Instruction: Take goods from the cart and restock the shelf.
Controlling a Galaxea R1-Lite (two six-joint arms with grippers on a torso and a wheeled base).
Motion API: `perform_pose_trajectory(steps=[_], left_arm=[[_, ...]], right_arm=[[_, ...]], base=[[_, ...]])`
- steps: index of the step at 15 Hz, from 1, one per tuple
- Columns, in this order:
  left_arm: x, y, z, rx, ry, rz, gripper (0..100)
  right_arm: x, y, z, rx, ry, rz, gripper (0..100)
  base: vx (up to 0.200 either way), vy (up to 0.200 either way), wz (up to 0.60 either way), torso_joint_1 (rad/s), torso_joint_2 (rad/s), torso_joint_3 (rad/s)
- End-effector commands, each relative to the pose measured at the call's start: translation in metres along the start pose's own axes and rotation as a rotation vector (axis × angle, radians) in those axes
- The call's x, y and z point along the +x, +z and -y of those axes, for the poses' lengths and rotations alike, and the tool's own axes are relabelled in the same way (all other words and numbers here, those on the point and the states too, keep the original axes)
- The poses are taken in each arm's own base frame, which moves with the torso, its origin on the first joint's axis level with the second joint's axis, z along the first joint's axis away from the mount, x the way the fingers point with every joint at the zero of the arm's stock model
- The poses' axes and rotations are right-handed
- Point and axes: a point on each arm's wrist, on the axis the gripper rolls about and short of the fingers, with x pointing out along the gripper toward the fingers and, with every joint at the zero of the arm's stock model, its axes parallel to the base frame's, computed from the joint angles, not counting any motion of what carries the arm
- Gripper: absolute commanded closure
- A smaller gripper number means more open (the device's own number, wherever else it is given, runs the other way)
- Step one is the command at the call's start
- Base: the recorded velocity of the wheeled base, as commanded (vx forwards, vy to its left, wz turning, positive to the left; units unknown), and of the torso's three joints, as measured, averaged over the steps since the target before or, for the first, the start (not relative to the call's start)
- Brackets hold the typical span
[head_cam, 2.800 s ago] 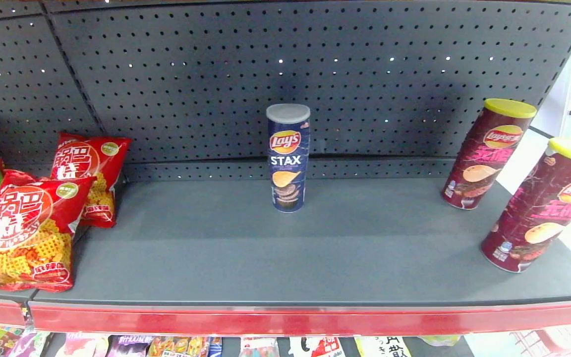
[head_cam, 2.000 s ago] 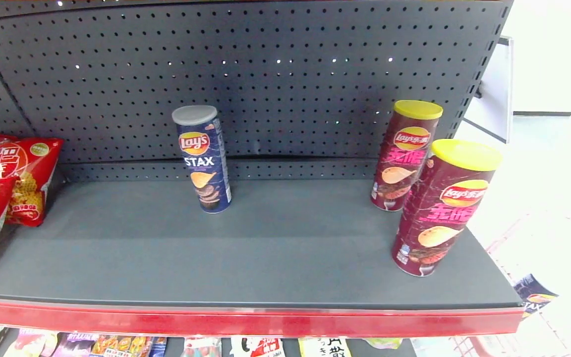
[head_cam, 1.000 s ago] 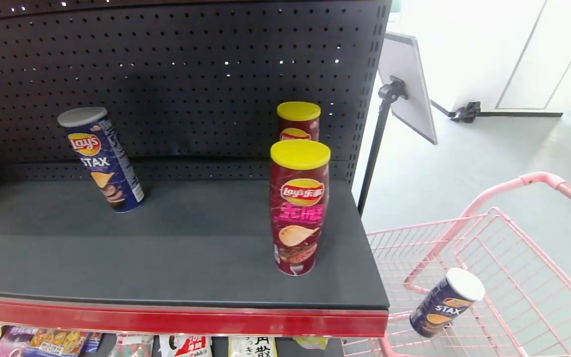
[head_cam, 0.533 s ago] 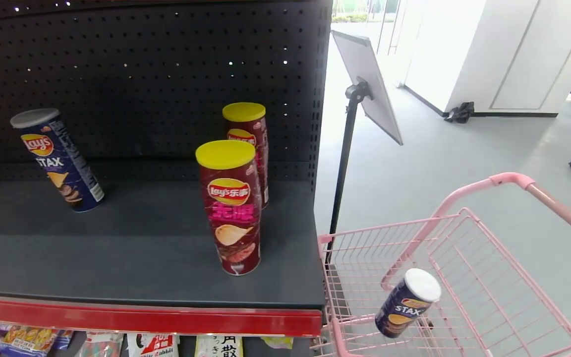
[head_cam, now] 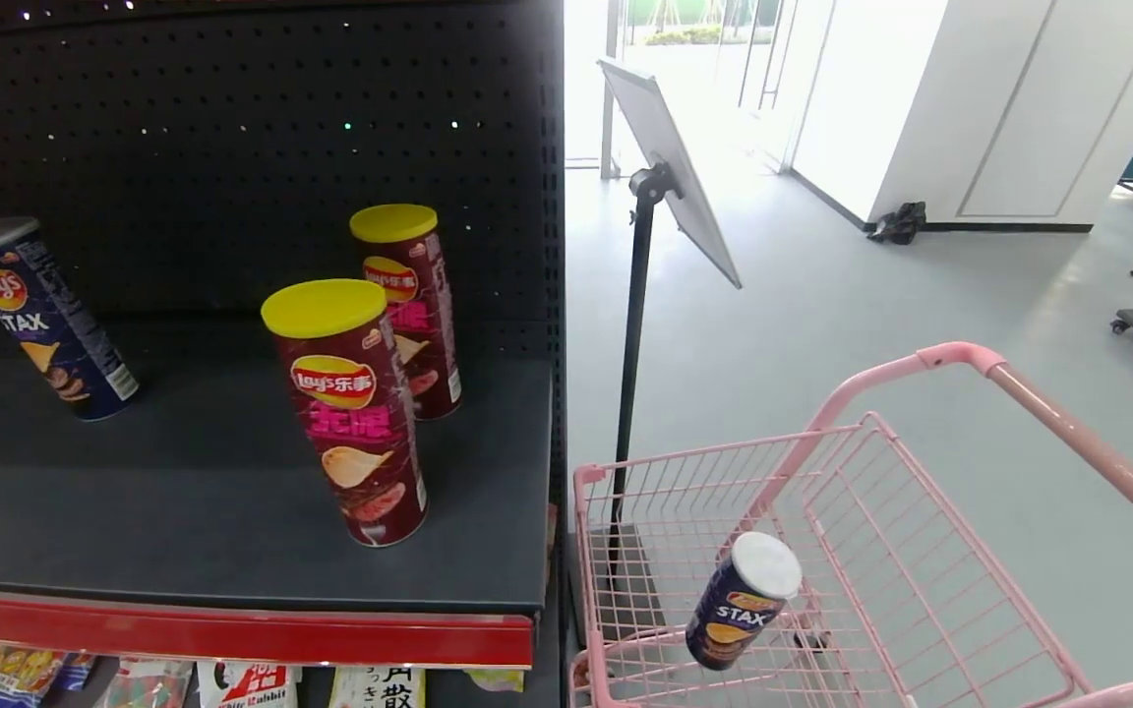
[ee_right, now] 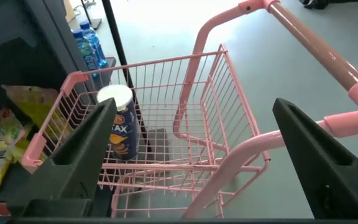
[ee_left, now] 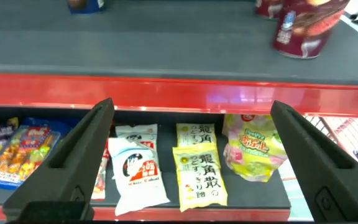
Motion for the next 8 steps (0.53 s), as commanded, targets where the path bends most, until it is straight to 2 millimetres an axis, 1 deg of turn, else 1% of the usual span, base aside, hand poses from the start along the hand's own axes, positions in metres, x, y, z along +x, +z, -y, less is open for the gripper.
perform_pose_trajectory(steps=[1, 8], left_arm=[[0.0, 0.0001, 0.0001, 0.0, 0.002, 0.001, 0], [-0.0001, 0.0005, 0.0001, 0.0, 0.002, 0.002, 0]], right_arm=[[0.0001, 0.0, 0.0, 0.0, 0.002, -0.002, 0], [0.0001, 0.0, 0.0, 0.004, 0.002, -0.002, 0]], base=[[0.0, 0.0, 0.0, 0.0, 0.0, 0.0], [0.0, 0.0, 0.0, 0.0, 0.0, 0.0]])
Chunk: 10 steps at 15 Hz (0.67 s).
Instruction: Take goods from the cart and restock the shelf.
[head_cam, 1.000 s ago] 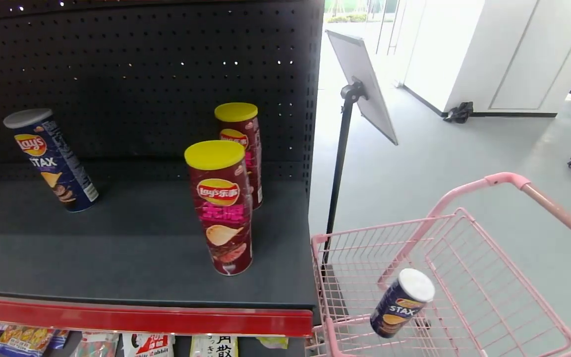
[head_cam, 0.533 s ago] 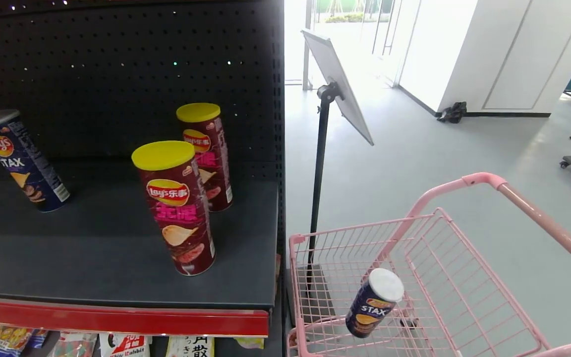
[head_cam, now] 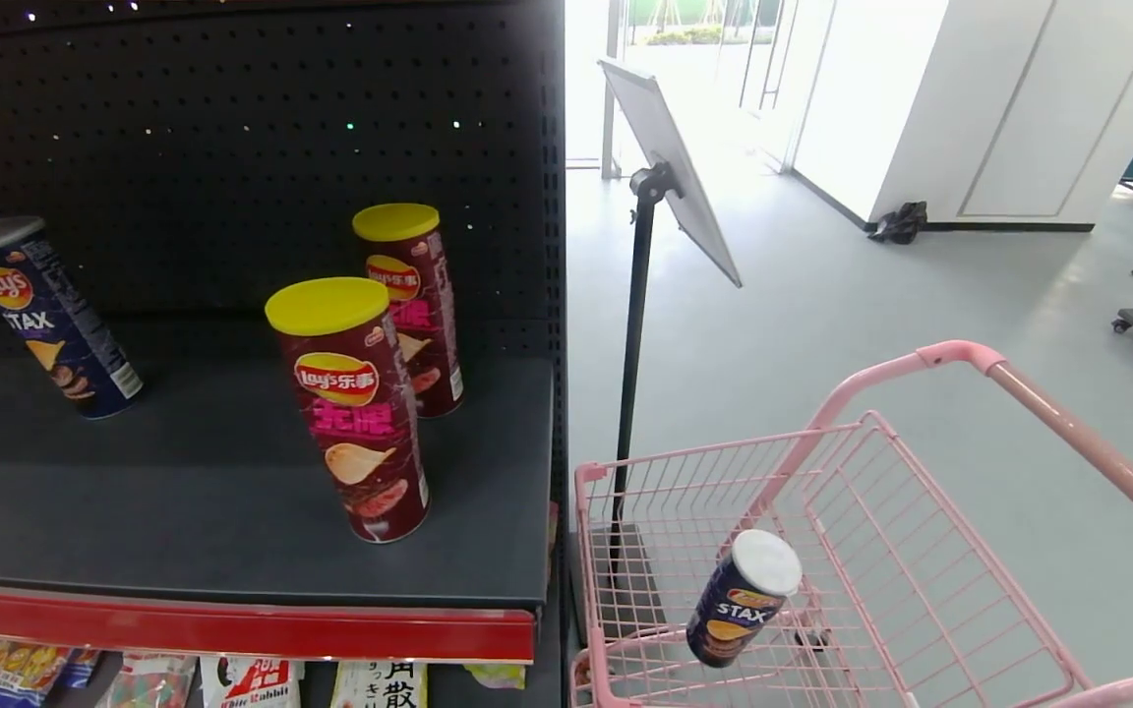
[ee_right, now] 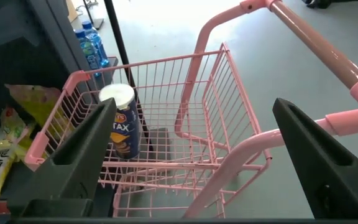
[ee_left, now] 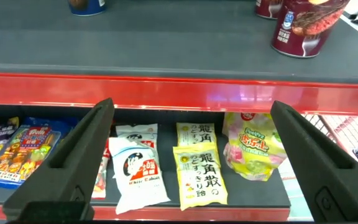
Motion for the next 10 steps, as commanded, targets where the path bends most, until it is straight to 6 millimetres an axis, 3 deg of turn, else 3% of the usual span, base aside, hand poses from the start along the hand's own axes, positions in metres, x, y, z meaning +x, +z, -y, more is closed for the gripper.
perform_pose_trajectory(steps=[1, 3, 10], left_arm=[[0.0, -0.0001, 0.0, 0.0, 0.0, -0.001, 0], [0.0, -0.0001, 0.0, 0.0, 0.0, -0.001, 0], [0.0, -0.0001, 0.0, 0.0, 0.0, -0.001, 0]], right_arm=[[0.0001, 0.0, 0.0, -0.001, 0.0, -0.001, 0], [0.0001, 0.0, 0.0, -0.001, 0.0, -0.001, 0], [0.0001, 0.0002, 0.0, 0.003, 0.0, 0.0, 0]], base=[[0.0, 0.0, 0.0, 0.0, 0.0, 0.0], [0.0, 0.0, 0.0, -0.023, 0.05, 0.035], [0.0, 0.0, 0.0, -0.149, 0.36, 0.201]])
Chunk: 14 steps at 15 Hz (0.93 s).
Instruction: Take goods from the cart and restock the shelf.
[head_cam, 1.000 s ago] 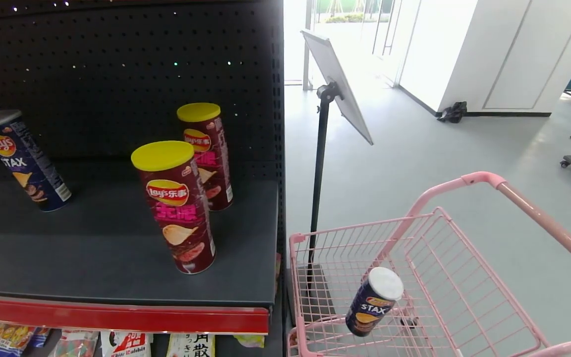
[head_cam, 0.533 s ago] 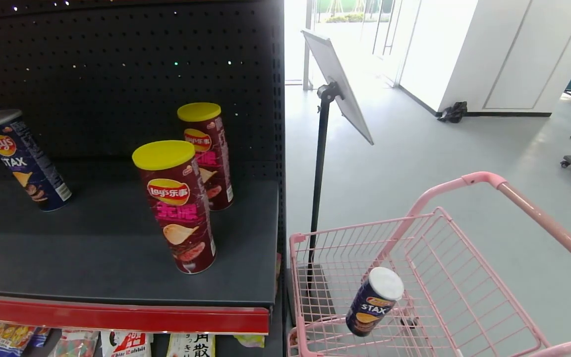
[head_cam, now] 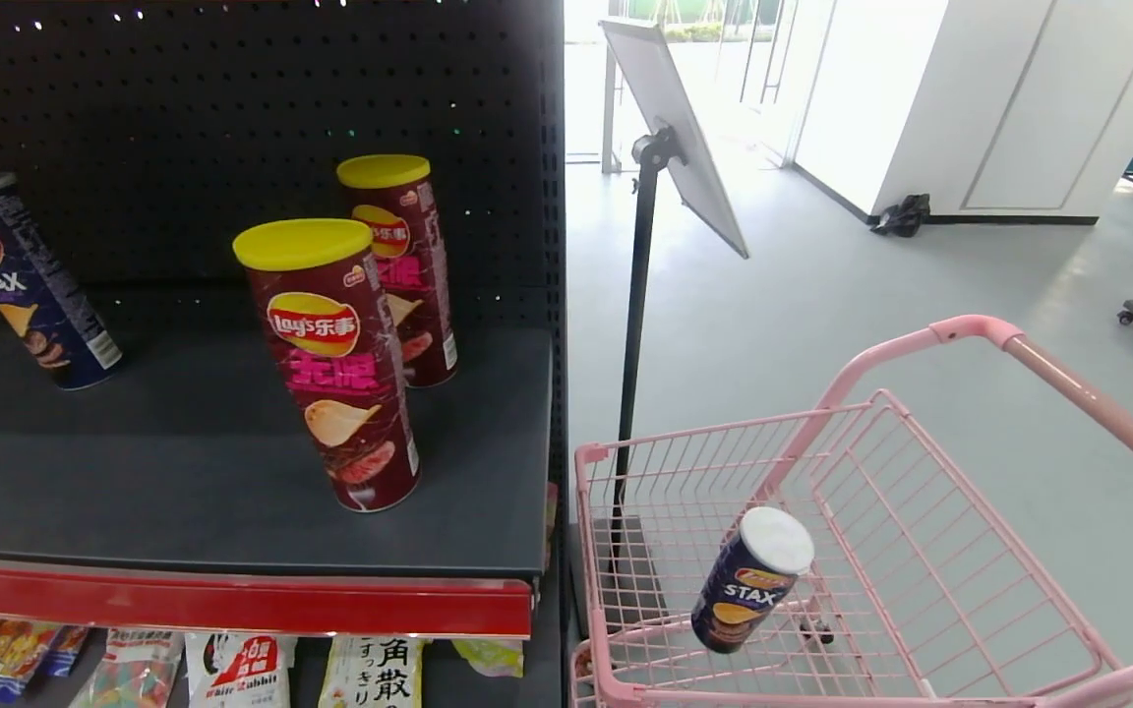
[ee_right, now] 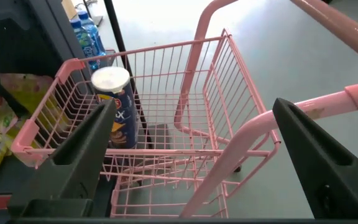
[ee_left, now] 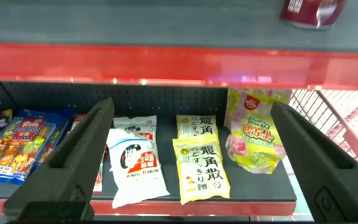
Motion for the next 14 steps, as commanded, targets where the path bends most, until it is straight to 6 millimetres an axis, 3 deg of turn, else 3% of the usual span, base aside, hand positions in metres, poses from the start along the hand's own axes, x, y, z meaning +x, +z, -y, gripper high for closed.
perform_pose_trajectory(steps=[1, 14], left_arm=[[-0.0001, 0.0004, 0.0, 0.0, 0.0, 0.001, 0], [-0.0001, 0.0004, 0.0, 0.0, 0.0, 0.001, 0]], right_arm=[[0.0001, 0.0001, 0.0, 0.0, 0.0, -0.001, 0], [0.0001, 0.0001, 0.0, 0.0, 0.0, -0.001, 0]], base=[[0.0, 0.0, 0.0, -0.178, 0.42, 0.246], [0.0, 0.0, 0.0, -0.199, 0.53, 0.327]])
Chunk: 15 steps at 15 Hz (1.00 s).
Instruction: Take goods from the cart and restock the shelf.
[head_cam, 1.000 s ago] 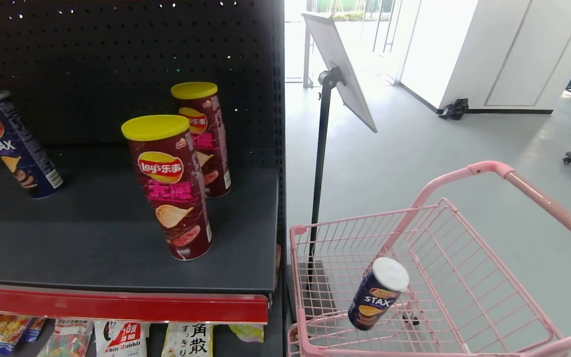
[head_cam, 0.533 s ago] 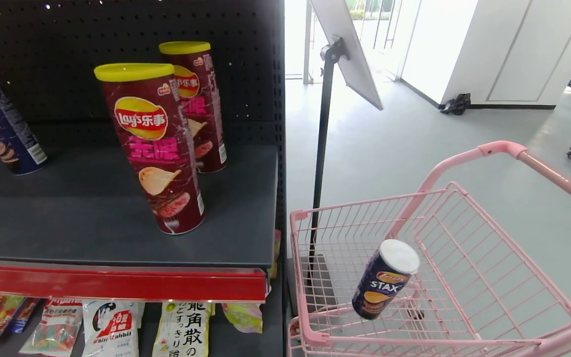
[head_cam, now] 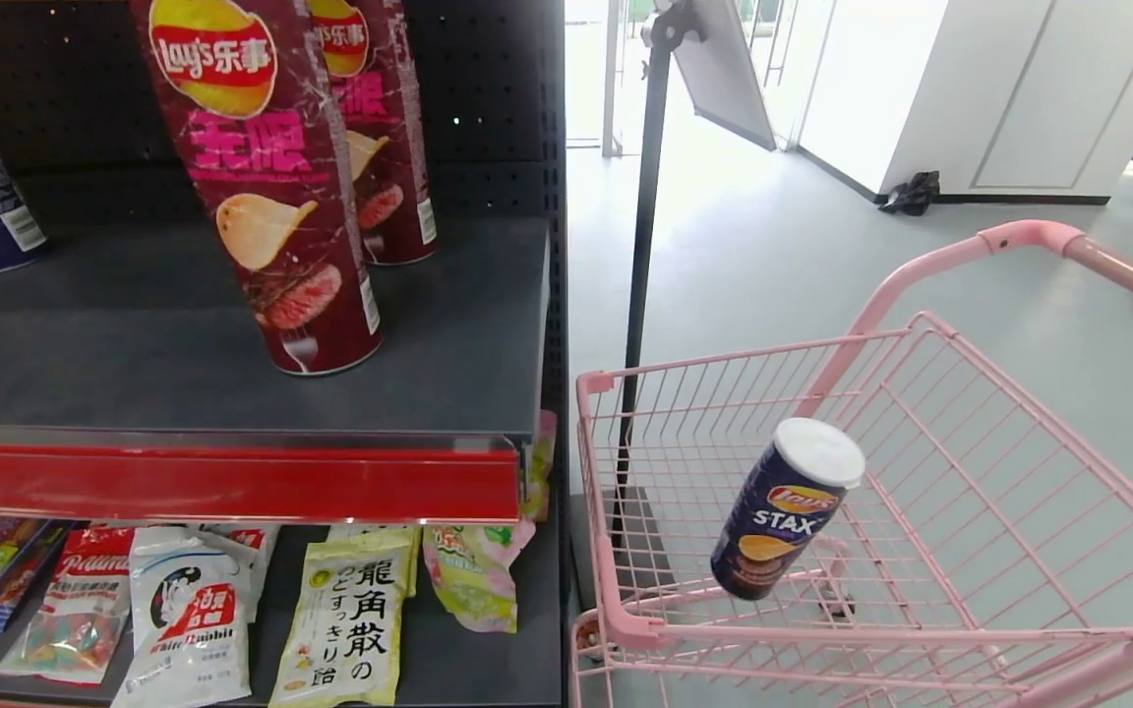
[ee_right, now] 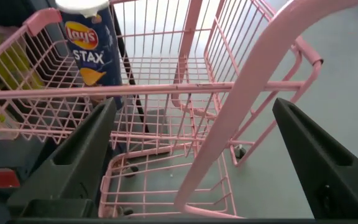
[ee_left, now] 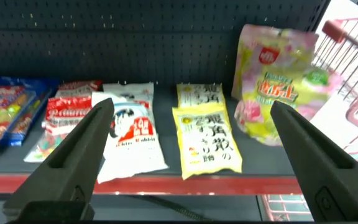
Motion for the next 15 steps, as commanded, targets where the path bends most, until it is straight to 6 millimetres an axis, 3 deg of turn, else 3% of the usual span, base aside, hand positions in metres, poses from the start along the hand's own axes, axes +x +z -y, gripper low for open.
perform_pose_trajectory(steps=[1, 6, 15], left_arm=[[0.0, -0.0001, 0.0, 0.0, 0.0, -0.001, 0], [0.0, -0.0001, 0.0, -0.002, 0.0, -0.001, 0], [0.0, -0.0001, 0.0, -0.002, 0.0, -0.001, 0]], right_arm=[[0.0001, 0.0001, 0.0, 0.0, 0.001, -0.001, 0], [0.0001, -0.0001, 0.0, -0.003, 0.001, -0.003, 0], [0.0, -0.0001, 0.0, -0.003, 0.001, -0.001, 0]], base=[[0.0, 0.0, 0.0, -0.154, 0.49, 0.344], [0.0, 0.0, 0.0, -0.106, 0.37, 0.263], [-0.2, 0.0, 0.0, -0.005, 0.02, 0.021]])
